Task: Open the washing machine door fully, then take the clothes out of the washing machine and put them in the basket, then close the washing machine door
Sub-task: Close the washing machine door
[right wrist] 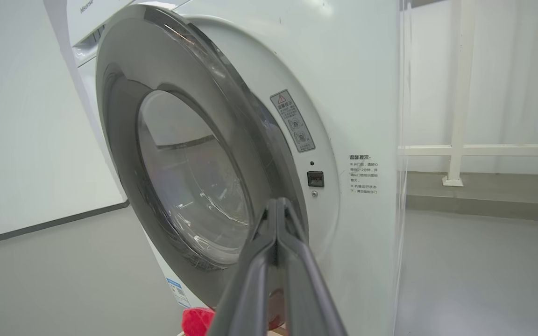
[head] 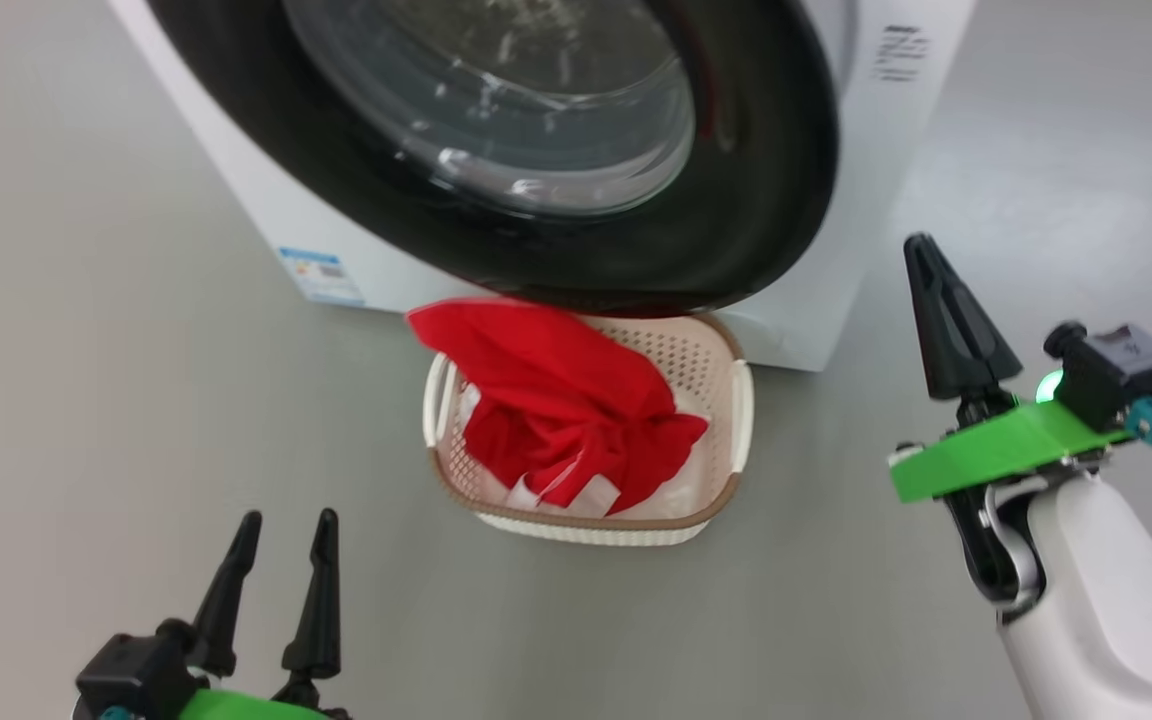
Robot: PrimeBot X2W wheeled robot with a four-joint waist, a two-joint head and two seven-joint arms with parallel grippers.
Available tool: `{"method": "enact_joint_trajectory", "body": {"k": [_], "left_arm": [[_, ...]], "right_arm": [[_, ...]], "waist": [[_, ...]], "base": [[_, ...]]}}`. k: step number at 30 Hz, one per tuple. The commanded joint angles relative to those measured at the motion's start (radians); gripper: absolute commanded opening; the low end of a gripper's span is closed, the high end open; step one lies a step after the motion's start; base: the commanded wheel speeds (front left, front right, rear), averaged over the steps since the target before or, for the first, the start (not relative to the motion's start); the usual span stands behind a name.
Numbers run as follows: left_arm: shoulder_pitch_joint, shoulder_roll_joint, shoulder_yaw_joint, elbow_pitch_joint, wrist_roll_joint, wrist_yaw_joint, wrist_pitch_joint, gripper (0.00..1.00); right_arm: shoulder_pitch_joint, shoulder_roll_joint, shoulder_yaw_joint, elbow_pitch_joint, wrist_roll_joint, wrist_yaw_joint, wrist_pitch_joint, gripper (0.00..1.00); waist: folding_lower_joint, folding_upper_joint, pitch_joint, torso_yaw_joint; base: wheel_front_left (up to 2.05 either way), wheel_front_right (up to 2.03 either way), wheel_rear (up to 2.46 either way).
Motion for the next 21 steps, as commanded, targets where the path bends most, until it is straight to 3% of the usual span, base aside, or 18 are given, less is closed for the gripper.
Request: {"method": "enact_joint_trajectory", "body": {"k": [1,21], "left_arm": [[-0.028,0.007,0.022,-0.02,-0.007,-0.006,-0.005,1.0],[-0.12,0.007,-0.066,-0.021,-0.067,-0.006,-0.005,1.0]], "right_arm": [[-0.043,-0.003,0.028,-0.01,-0.008,0.007,-0.006,0.0],[-0.258,-0.05,0.013,0.115,-0.011,0.007,-0.006,0.0]], "waist": [[0.0,-0.0001,0.045,0.048],[0.0,-0.0001,0.194,0.133]], "base": [[0.0,0.0,0.0],[0.0,0.0,0.0]]}}
